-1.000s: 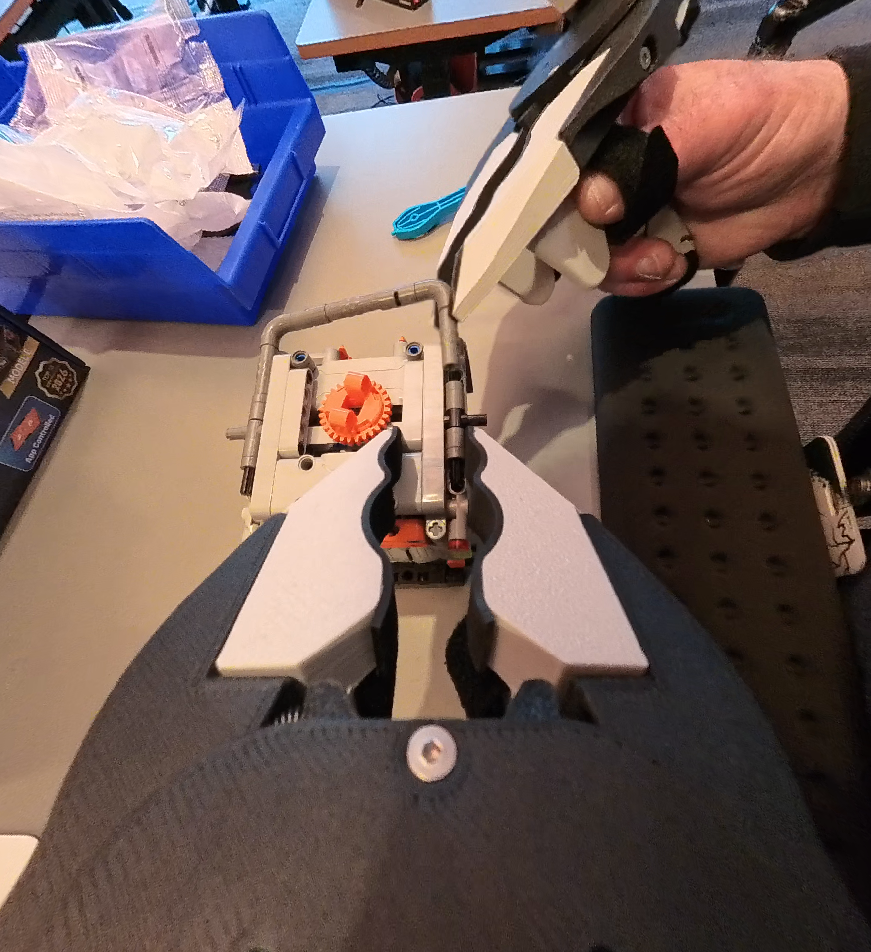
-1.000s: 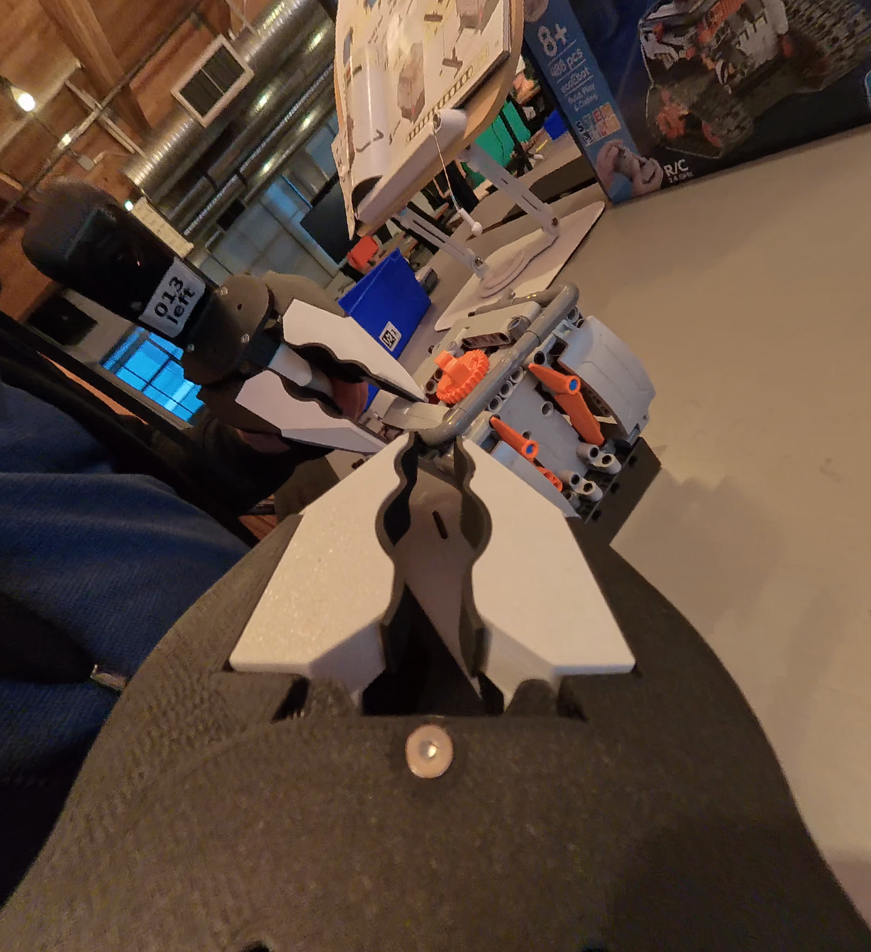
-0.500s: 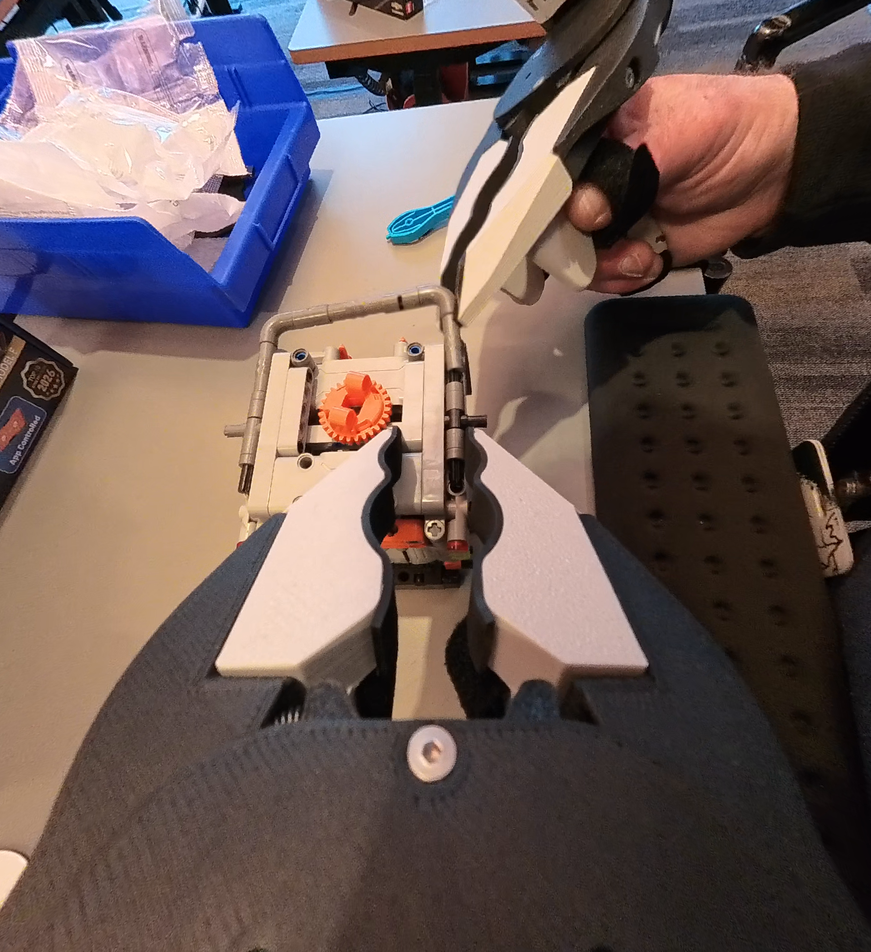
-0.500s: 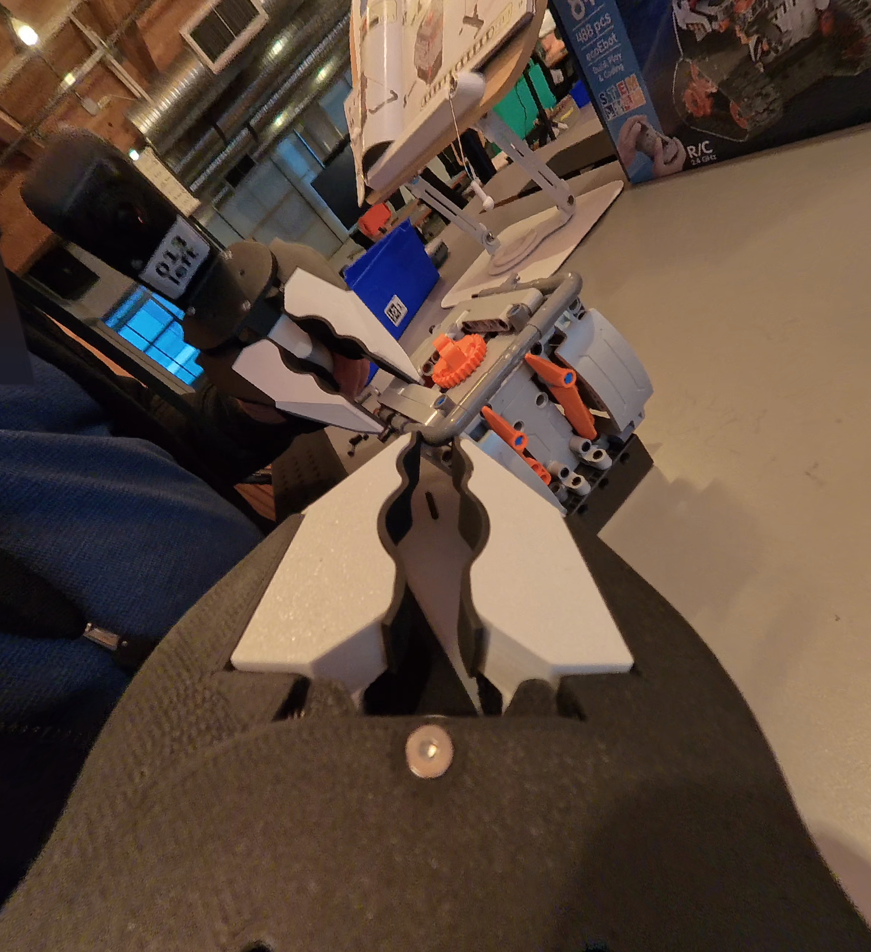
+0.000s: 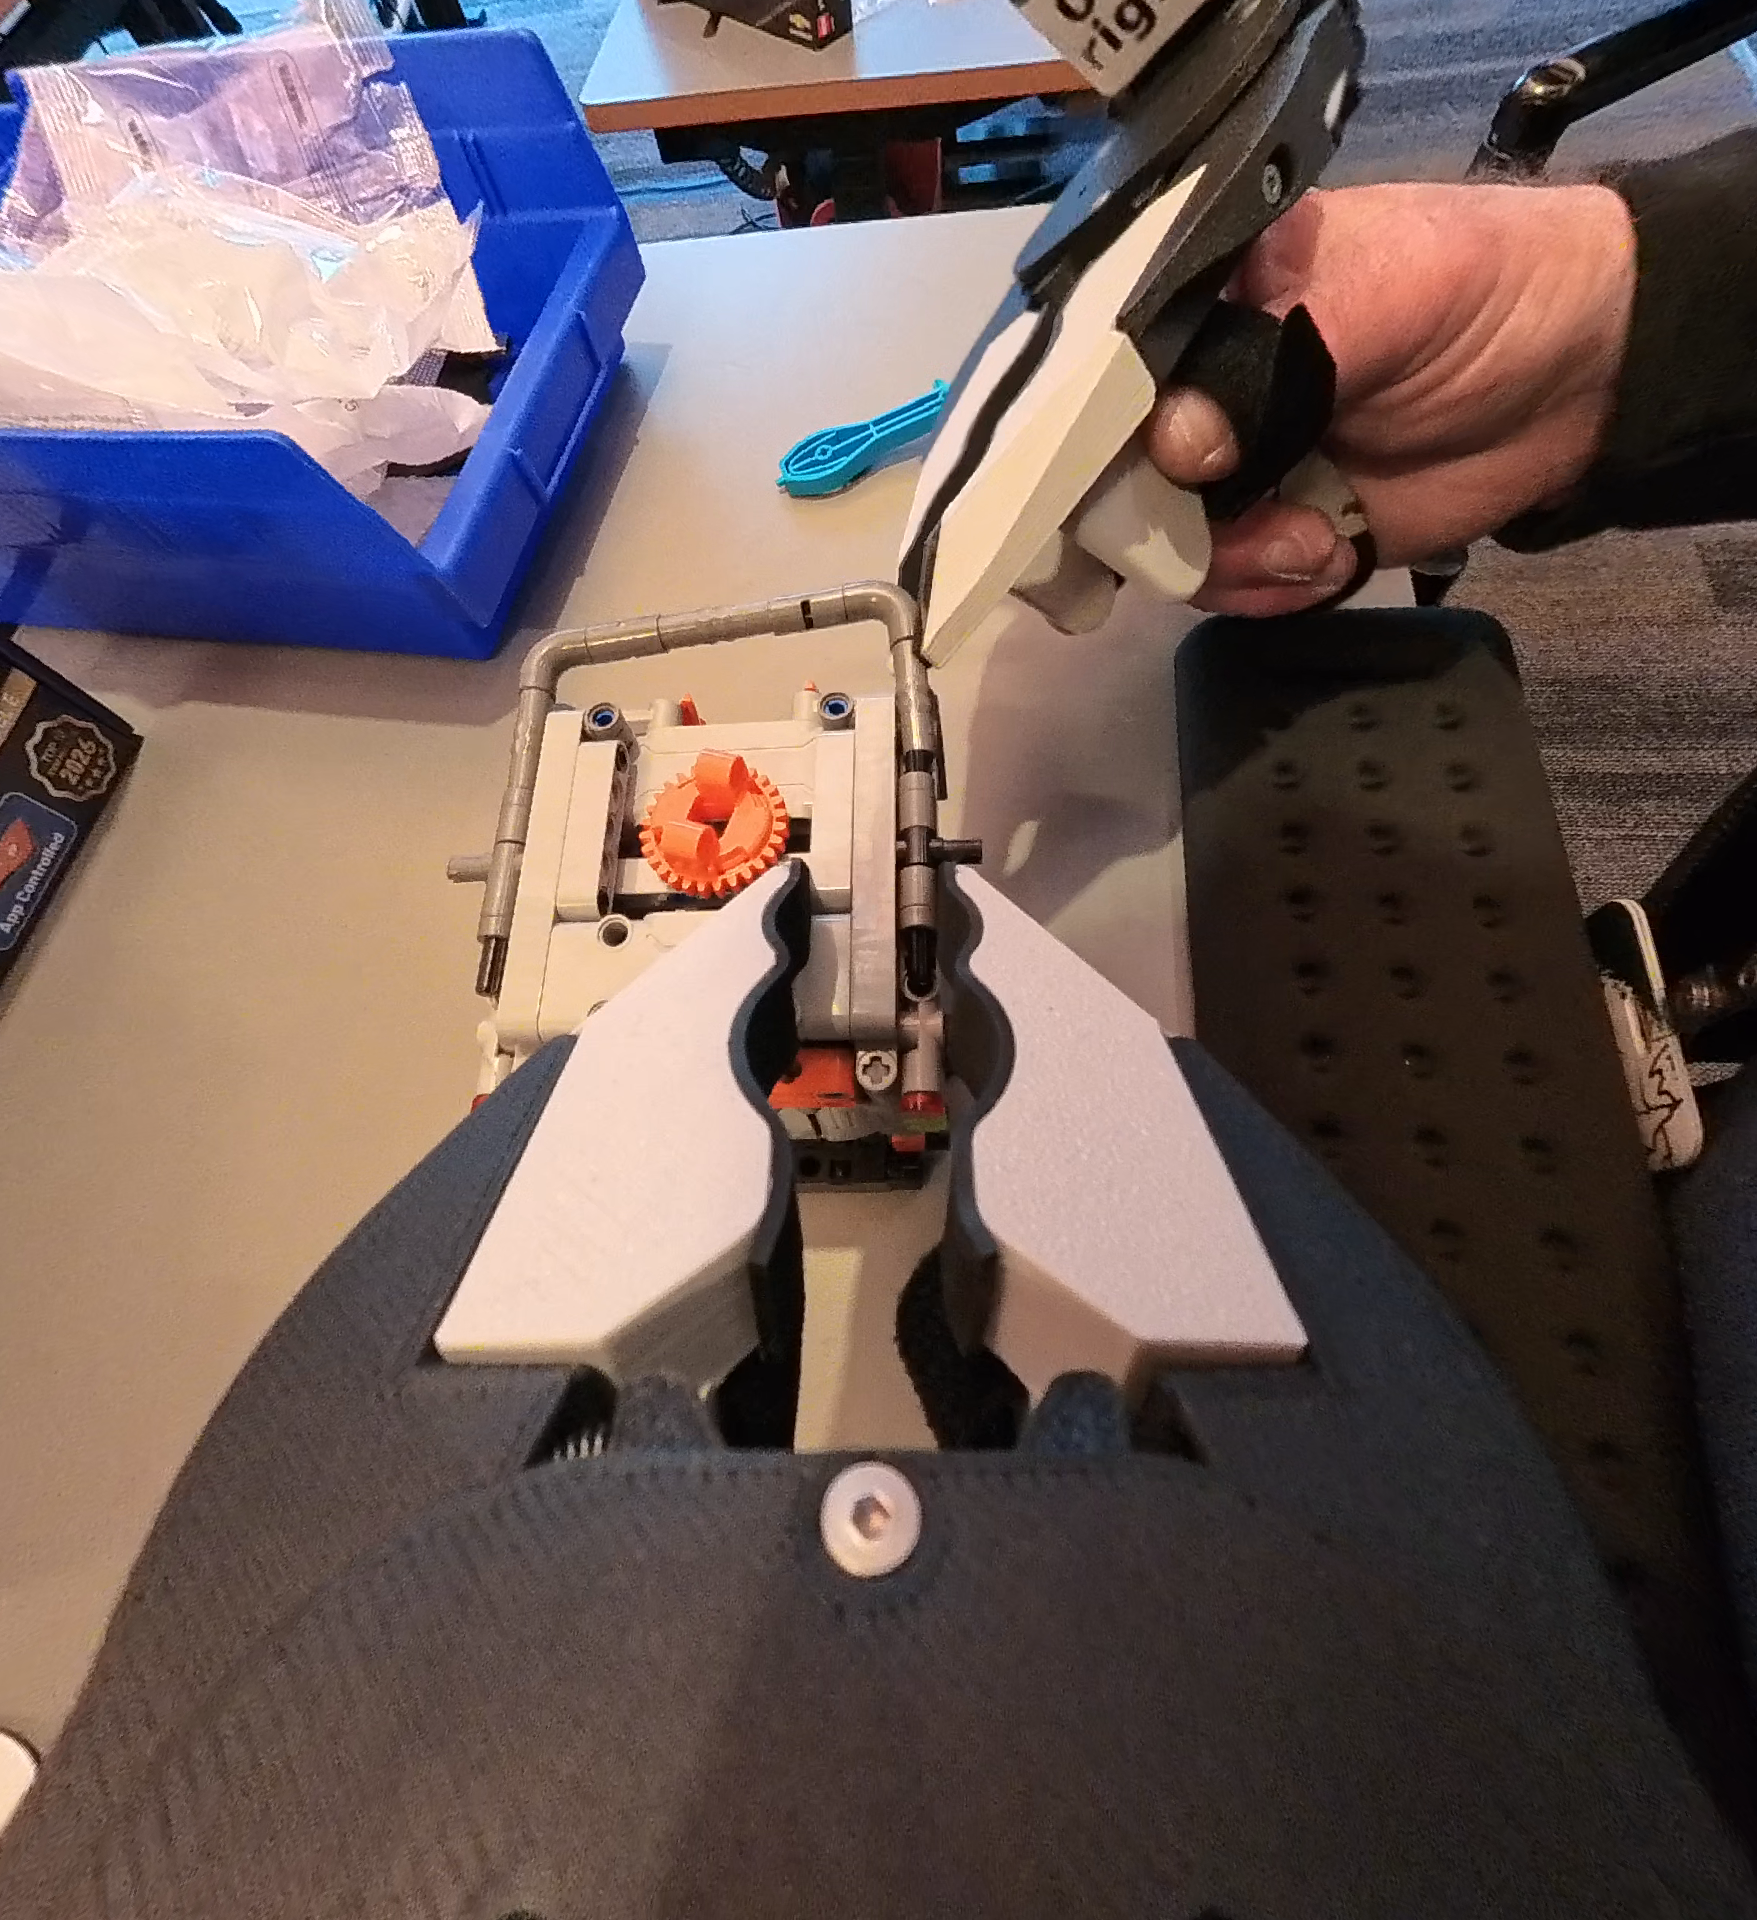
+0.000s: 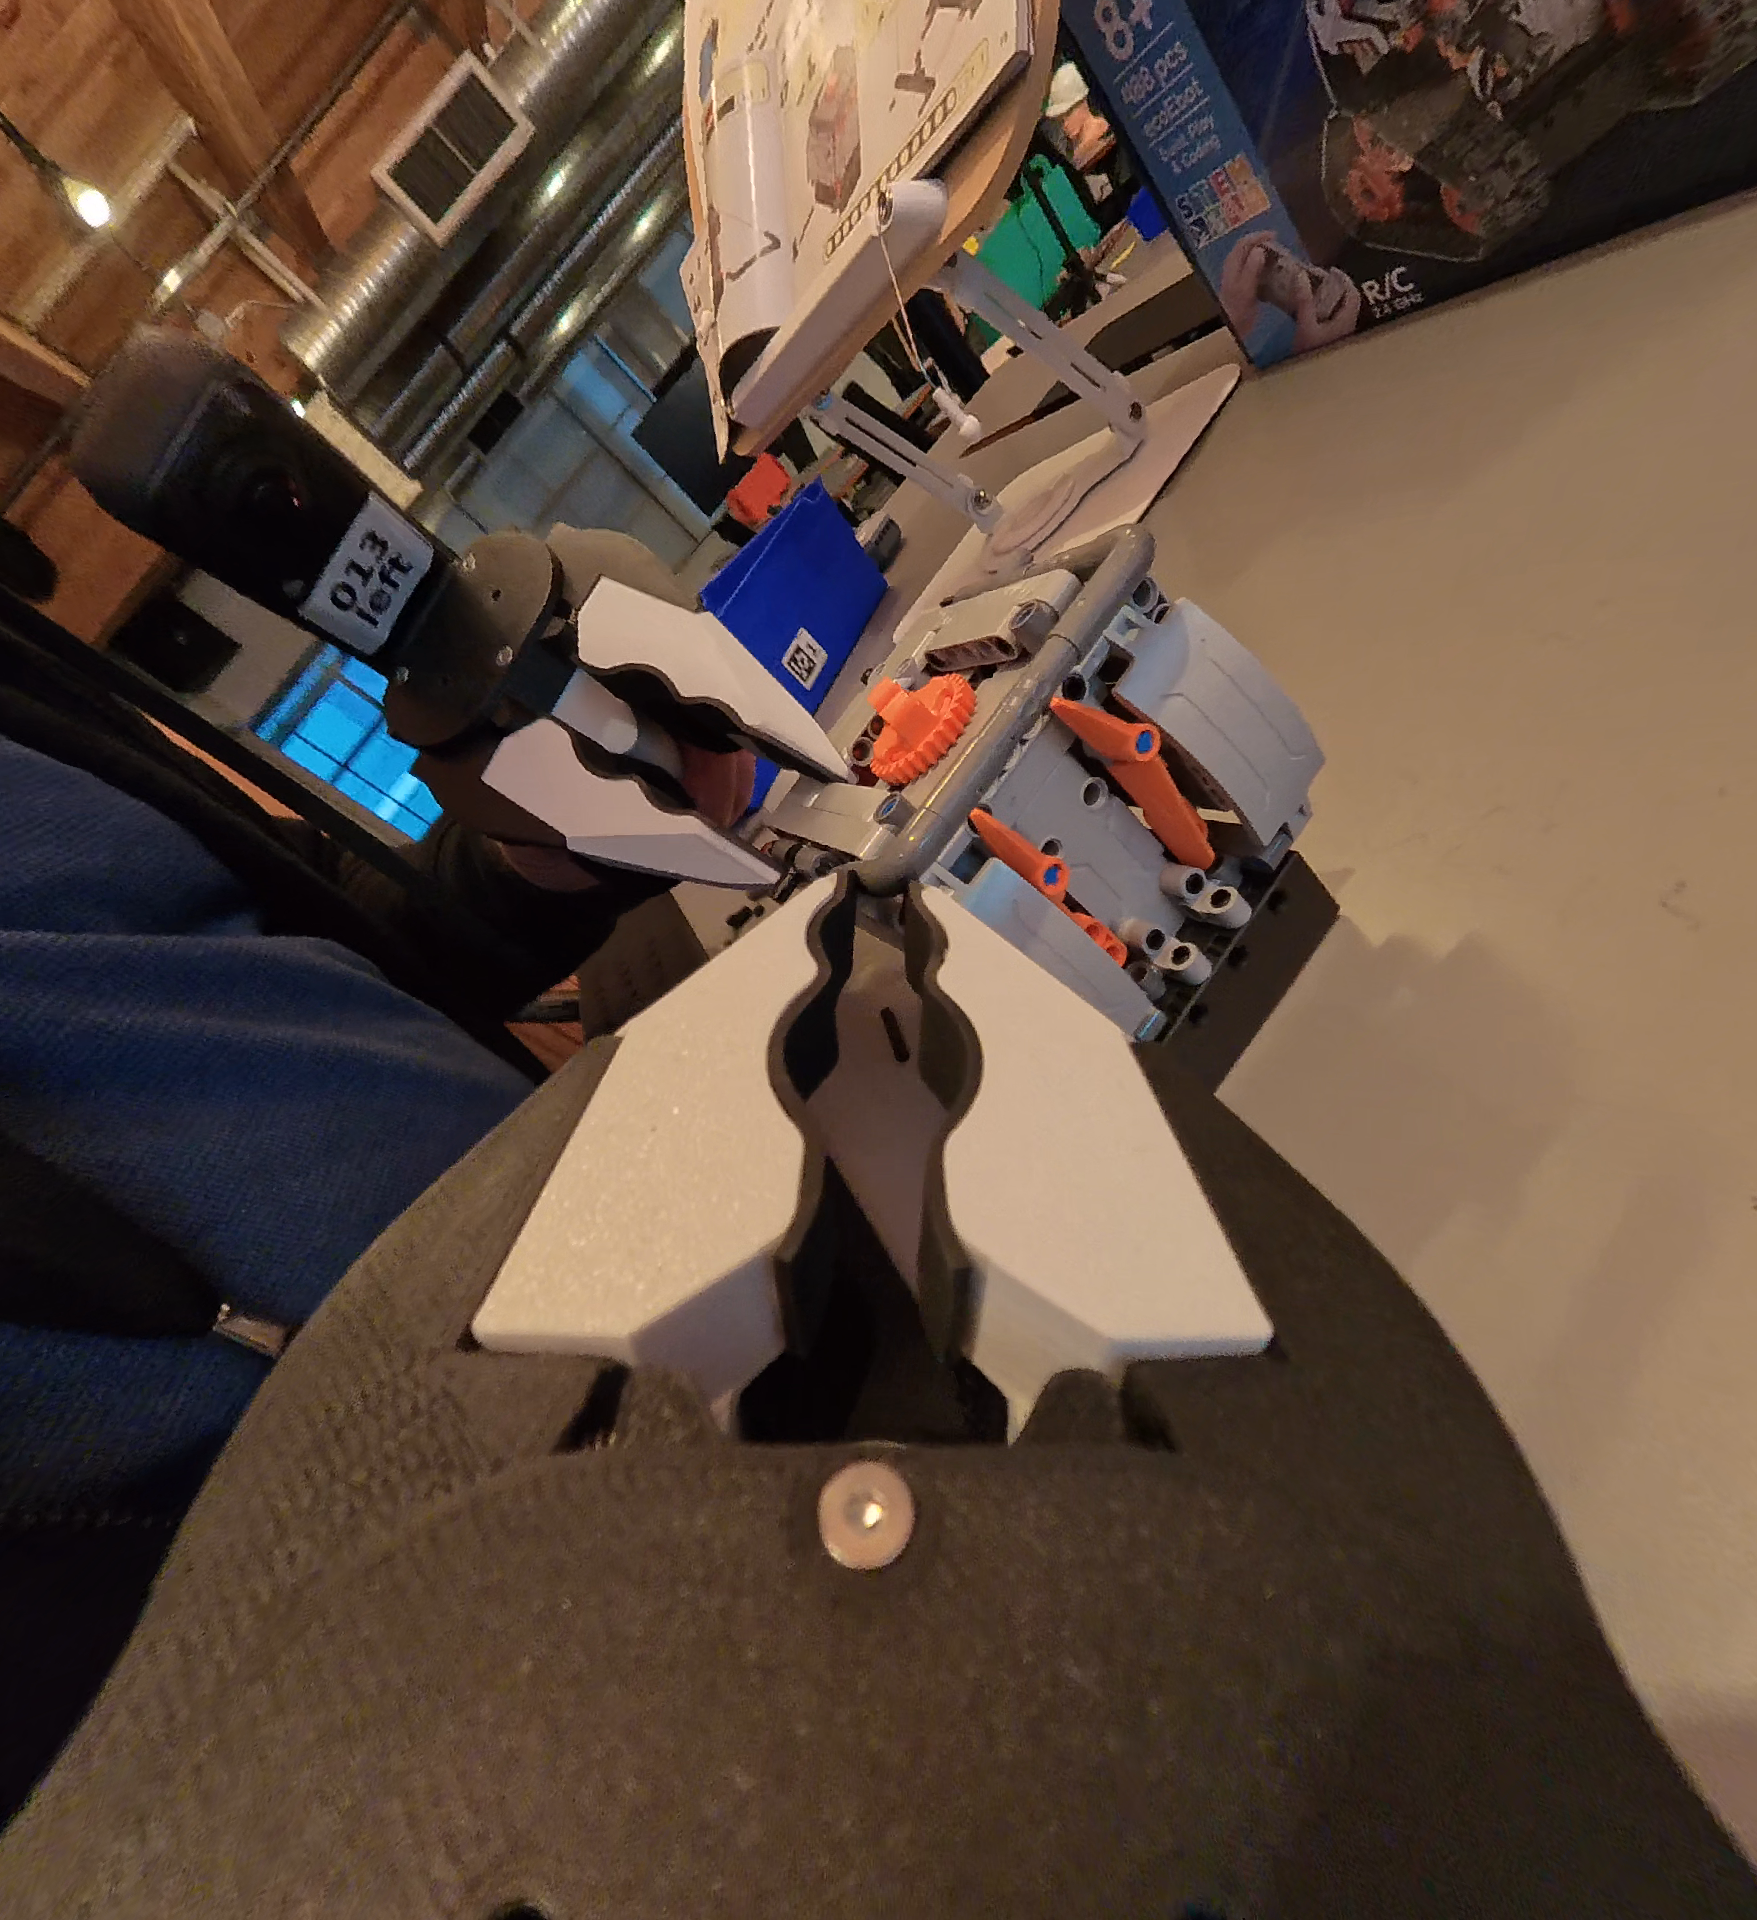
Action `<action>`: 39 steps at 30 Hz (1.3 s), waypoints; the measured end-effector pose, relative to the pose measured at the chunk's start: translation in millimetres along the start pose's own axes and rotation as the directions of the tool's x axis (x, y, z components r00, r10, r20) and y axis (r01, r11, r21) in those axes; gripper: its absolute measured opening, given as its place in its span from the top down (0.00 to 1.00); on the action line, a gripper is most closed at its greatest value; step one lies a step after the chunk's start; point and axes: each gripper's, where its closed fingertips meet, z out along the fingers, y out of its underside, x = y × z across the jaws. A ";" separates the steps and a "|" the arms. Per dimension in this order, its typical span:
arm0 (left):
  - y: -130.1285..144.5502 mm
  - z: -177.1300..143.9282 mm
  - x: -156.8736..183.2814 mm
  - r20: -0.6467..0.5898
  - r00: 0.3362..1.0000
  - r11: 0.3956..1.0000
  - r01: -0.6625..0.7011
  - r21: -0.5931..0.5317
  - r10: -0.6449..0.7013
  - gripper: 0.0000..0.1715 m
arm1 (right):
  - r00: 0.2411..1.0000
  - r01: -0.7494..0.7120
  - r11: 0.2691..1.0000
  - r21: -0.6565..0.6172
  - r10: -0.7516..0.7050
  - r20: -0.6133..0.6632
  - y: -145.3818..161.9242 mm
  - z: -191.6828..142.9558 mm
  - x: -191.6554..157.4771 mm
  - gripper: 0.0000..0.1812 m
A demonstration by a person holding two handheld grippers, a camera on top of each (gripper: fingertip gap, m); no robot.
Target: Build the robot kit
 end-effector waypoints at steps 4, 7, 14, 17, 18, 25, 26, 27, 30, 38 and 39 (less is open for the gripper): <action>-0.4 0.7 0.2 0.000 1.000 1.000 -0.004 0.001 0.004 0.87 | 0.997 -0.064 0.997 0.042 0.063 0.039 -1.9 -0.1 -1.5 0.97; -0.4 0.7 -0.7 0.003 1.000 1.000 0.001 0.003 -0.001 0.87 | 0.999 -0.042 0.998 0.045 0.041 0.017 -2.7 0.7 -0.8 0.97; -0.5 1.3 -0.9 0.002 1.000 1.000 0.009 0.006 -0.009 0.87 | 0.998 0.045 0.998 0.033 -0.044 -0.046 -1.6 1.3 2.2 0.97; -0.5 1.6 -1.2 -0.001 1.000 1.000 0.018 0.008 -0.018 0.87 | 0.989 0.114 0.993 0.026 -0.111 -0.098 -0.6 2.2 4.9 0.96; -0.7 1.7 -1.5 -0.001 1.000 1.000 0.022 0.009 -0.022 0.87 | 0.980 0.152 0.988 0.025 -0.148 -0.130 -1.3 2.8 5.6 0.96; -0.7 1.8 -2.4 -0.002 1.000 0.999 0.031 0.012 -0.031 0.87 | 0.907 0.320 0.943 -0.097 -0.334 -0.255 3.5 5.9 11.1 0.89; -0.7 1.9 -2.3 0.000 1.000 1.000 0.026 0.013 -0.026 0.87 | 0.903 0.327 0.939 -0.105 -0.344 -0.257 3.8 6.5 10.4 0.87; -0.7 2.0 -2.3 0.002 1.000 1.000 0.023 0.011 -0.023 0.87 | 0.902 0.332 0.938 -0.103 -0.348 -0.257 2.4 6.1 9.9 0.87; -0.6 1.8 -2.5 0.000 1.000 1.000 0.024 0.010 -0.024 0.87 | 0.872 0.367 0.922 -0.126 -0.388 -0.299 -2.5 0.4 15.7 0.84; -0.8 2.2 -2.2 -0.004 1.000 1.000 0.022 0.007 -0.021 0.87 | 0.825 0.443 0.869 -0.218 -0.491 -0.280 -3.2 7.5 12.7 0.81; -0.8 2.3 -1.9 -0.004 1.000 1.000 0.022 0.008 -0.022 0.87 | 0.828 0.439 0.872 -0.218 -0.486 -0.279 -2.7 7.1 13.5 0.82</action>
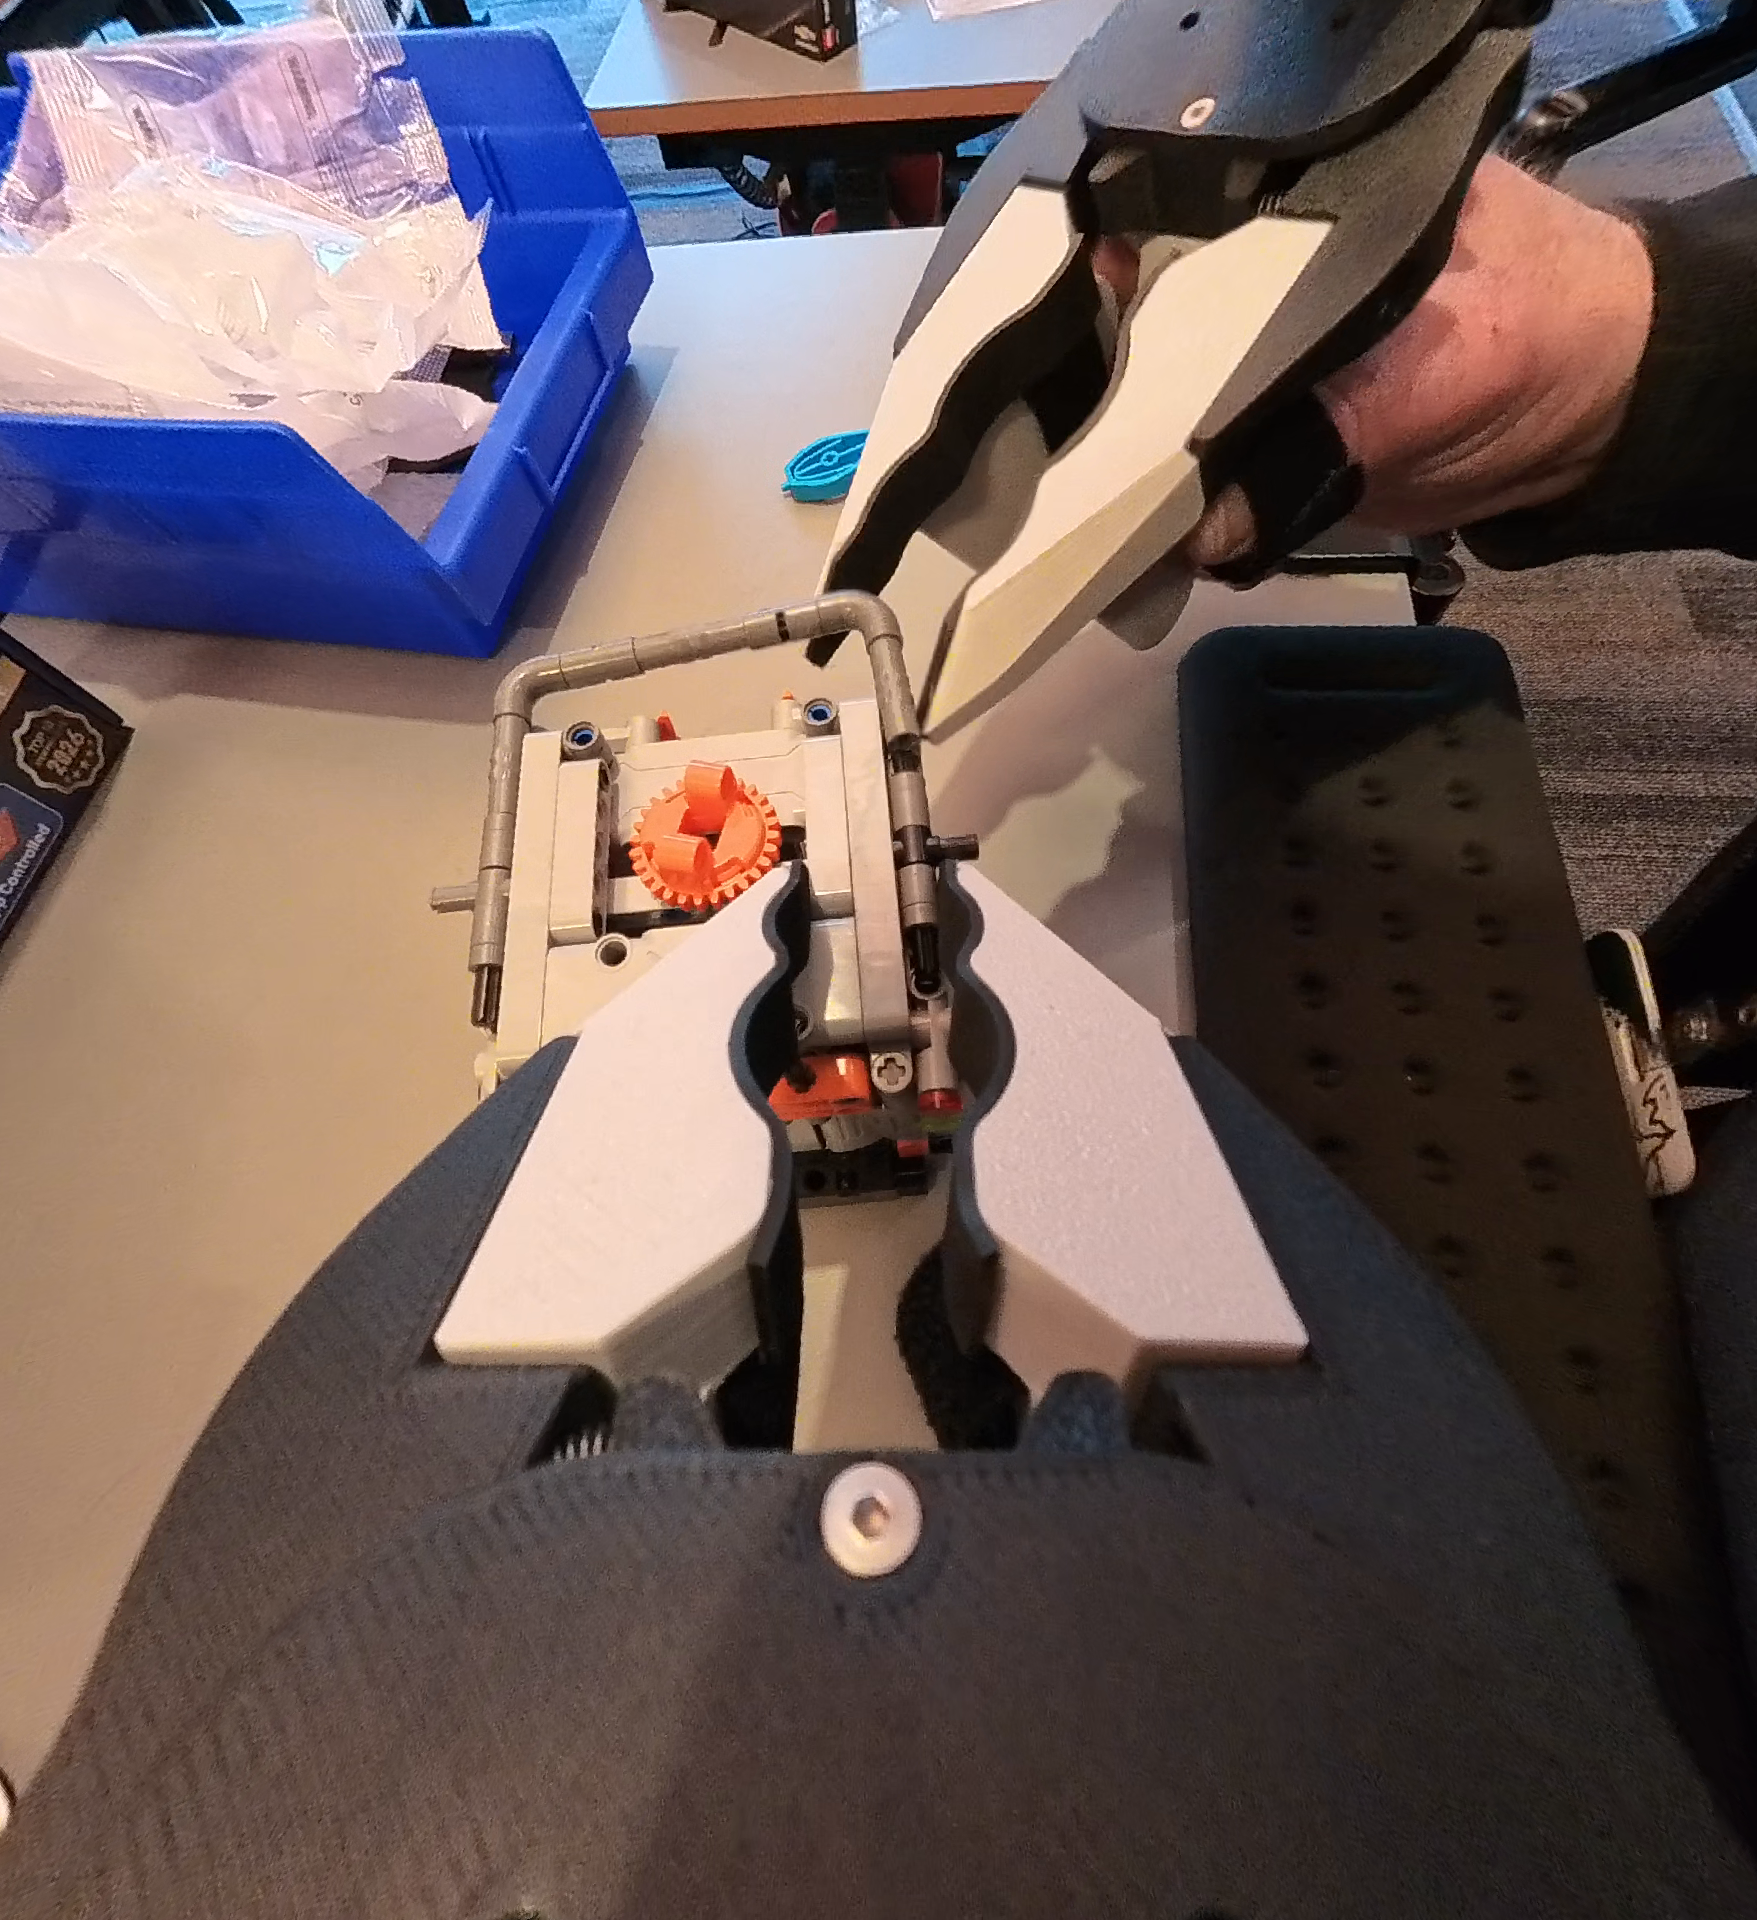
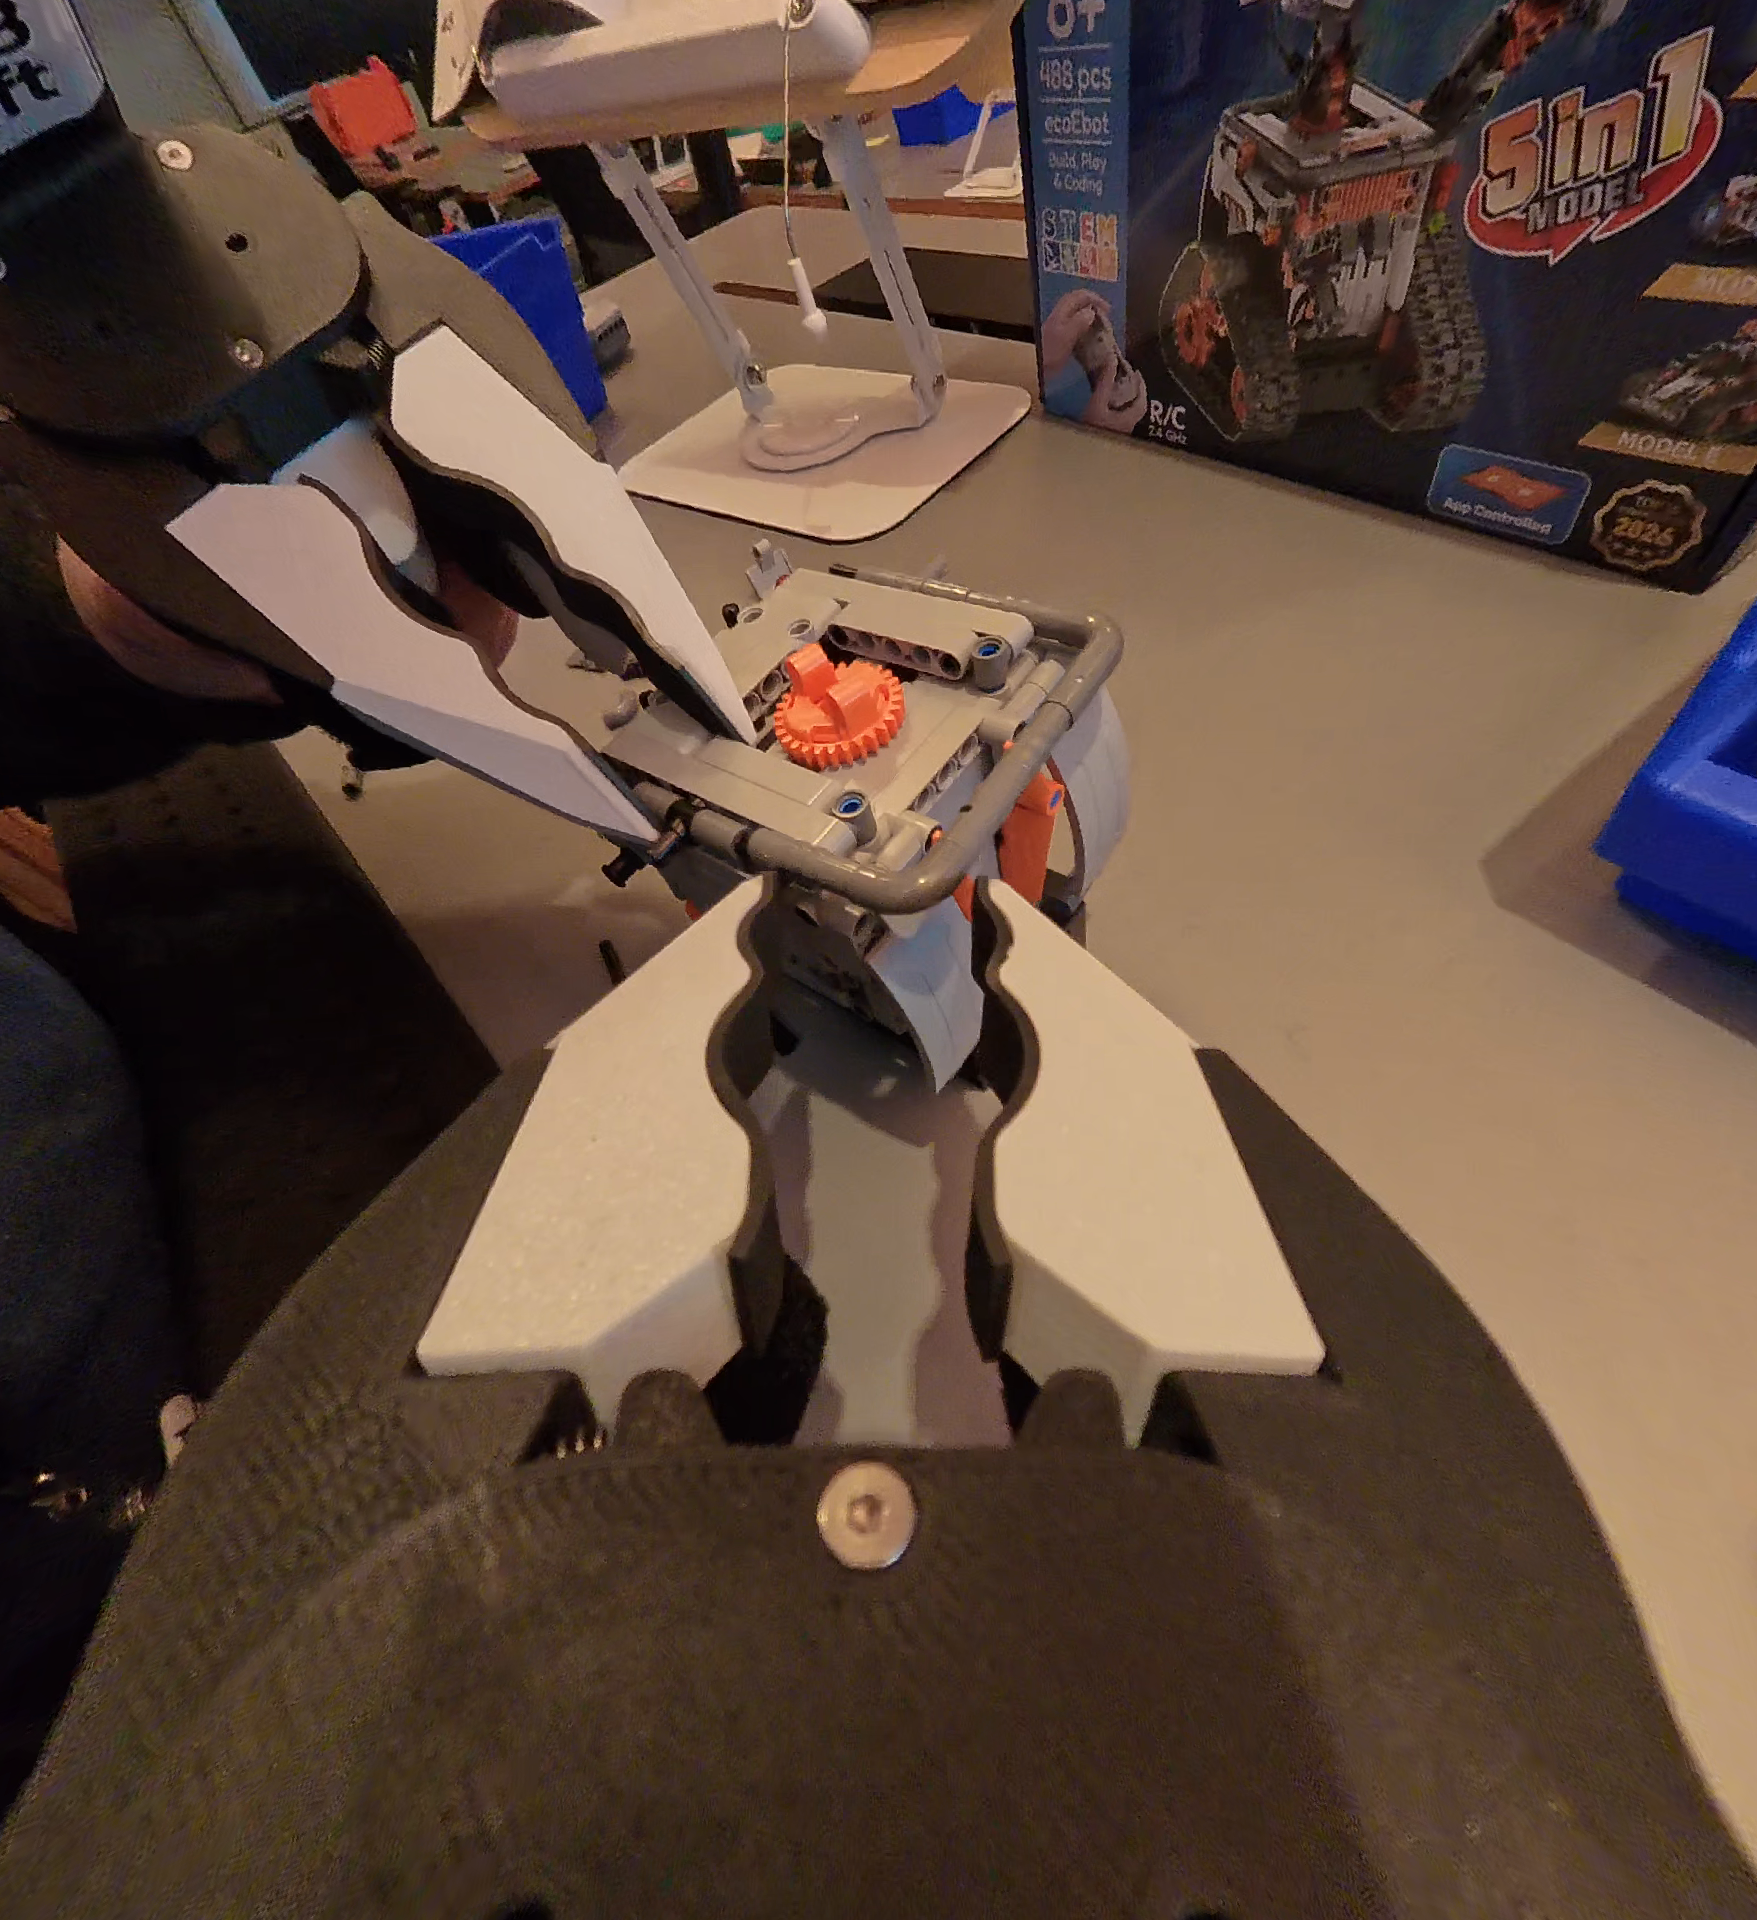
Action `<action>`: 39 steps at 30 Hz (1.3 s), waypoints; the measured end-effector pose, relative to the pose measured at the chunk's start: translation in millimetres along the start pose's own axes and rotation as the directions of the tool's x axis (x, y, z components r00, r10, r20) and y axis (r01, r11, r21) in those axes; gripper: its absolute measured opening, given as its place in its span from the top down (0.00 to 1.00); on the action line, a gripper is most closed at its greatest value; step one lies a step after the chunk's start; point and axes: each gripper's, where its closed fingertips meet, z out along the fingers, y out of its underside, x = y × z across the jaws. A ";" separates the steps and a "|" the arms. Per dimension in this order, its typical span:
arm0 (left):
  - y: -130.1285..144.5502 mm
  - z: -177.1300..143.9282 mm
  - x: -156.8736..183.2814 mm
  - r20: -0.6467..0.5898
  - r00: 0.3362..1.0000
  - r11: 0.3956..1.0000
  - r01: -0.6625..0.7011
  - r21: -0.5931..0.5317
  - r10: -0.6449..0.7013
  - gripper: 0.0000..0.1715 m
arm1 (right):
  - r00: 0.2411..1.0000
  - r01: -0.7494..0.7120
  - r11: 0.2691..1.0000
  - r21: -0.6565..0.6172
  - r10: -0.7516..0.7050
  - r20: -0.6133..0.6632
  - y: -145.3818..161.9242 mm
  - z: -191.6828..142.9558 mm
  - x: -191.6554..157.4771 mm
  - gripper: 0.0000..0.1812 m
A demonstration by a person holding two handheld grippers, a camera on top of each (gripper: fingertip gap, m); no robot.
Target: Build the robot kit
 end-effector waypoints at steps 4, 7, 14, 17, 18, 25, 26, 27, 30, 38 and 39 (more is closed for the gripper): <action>-0.1 0.1 0.1 -0.002 1.000 1.000 0.001 0.001 -0.001 0.87 | 0.999 -0.022 1.000 -0.008 0.022 0.033 2.2 1.0 -4.1 0.83; -0.1 0.1 0.2 -0.003 1.000 1.000 0.000 0.001 0.000 0.87 | 0.999 -0.022 1.000 -0.013 0.022 0.046 1.2 -2.3 -3.2 0.82; -0.2 0.2 0.3 -0.006 1.000 1.000 0.000 0.003 0.000 0.87 | 0.991 -0.095 0.995 0.005 0.094 0.096 -5.1 -1.9 -5.8 0.79; -0.3 0.1 0.3 -0.007 1.000 1.000 0.000 0.004 0.000 0.87 | 0.988 -0.124 0.992 0.006 0.122 0.094 -6.2 -1.0 -5.0 0.75; -0.2 0.1 0.3 -0.008 1.000 1.000 0.000 0.004 0.000 0.87 | 0.988 -0.131 0.991 0.004 0.130 0.089 -6.4 -0.1 -4.8 0.76; -0.1 0.0 -0.1 -0.008 1.000 1.000 0.002 0.006 -0.002 0.87 | 0.978 -0.179 0.984 0.008 0.177 0.107 -6.7 0.1 -3.6 0.84; -0.2 0.0 -0.2 -0.008 1.000 1.000 0.004 0.006 -0.004 0.87 | 0.975 -0.194 0.981 0.010 0.192 0.115 -6.6 -1.5 -1.8 0.84; -0.2 -0.1 -0.5 -0.006 1.000 1.000 0.004 0.006 -0.004 0.87 | 0.975 -0.194 0.981 0.014 0.192 0.113 -6.9 -3.3 0.3 0.85; -0.4 0.4 -0.2 -0.008 1.000 1.000 0.002 0.006 -0.002 0.87 | 0.980 -0.161 0.987 -0.006 0.160 0.121 -4.2 -3.5 -1.0 0.86; -0.2 0.2 -0.2 -0.010 1.000 1.000 0.003 0.004 -0.003 0.87 | 0.987 -0.116 0.992 -0.050 0.120 0.102 1.1 -6.4 1.7 0.87; -0.2 0.1 0.0 -0.011 1.000 1.000 0.004 0.004 -0.004 0.87 | 0.983 -0.138 0.989 -0.044 0.143 0.118 -0.2 -8.8 0.8 0.83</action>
